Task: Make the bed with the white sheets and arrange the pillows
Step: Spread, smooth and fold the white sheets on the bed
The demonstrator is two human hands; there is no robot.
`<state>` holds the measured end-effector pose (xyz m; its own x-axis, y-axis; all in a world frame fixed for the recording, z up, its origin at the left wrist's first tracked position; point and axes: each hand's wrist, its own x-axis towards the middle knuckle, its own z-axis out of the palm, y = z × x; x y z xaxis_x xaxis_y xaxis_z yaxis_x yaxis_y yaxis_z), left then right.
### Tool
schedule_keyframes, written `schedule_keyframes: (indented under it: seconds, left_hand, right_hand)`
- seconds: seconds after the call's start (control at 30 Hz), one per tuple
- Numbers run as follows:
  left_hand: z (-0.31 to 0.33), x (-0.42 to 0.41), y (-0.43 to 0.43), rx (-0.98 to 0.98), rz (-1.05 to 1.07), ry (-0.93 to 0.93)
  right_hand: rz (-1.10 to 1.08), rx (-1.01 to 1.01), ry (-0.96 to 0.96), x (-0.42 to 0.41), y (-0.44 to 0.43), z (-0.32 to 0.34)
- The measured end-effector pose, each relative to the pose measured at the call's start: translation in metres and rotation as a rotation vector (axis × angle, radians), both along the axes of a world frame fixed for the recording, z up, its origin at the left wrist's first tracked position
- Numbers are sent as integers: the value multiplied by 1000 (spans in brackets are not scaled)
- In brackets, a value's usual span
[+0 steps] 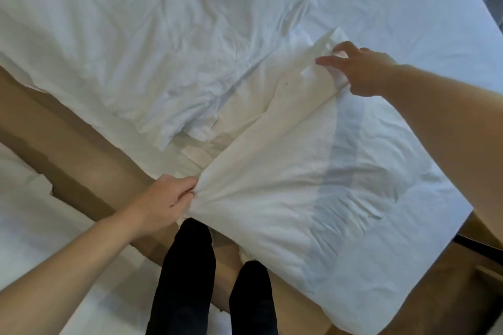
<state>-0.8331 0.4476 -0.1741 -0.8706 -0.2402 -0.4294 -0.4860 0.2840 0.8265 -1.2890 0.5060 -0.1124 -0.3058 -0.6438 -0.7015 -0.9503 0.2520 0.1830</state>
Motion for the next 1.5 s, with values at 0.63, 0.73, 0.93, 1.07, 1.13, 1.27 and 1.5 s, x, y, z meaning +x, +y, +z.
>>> schedule_keyframes:
  seconds: [0.63,0.73,0.93,1.07,1.13,1.27,1.5]
  left_hand:
    - [-60,-201,12,421,162,-392]
    - [-67,-205,16,432,238,-350]
    - [-20,-193,-18,290,421,-169]
    - [-7,-178,-78,141,460,-258]
    - [-19,-178,-91,108,361,-460]
    - [-17,-212,-64,-299,401,-286]
    - [-15,-281,-92,-617,458,-370]
  right_hand:
    - [-1178,-707,58,37,54,-78]
    - [-1150,-728,99,52,59,-89]
    - [-1015,-782,5,84,37,-62]
    - [-840,-768,50,113,21,-61]
    - [-799,-587,78,125,24,-81]
    - [-863,-558,107,125,23,-97]
    - [-810,-543,167,100,61,-99]
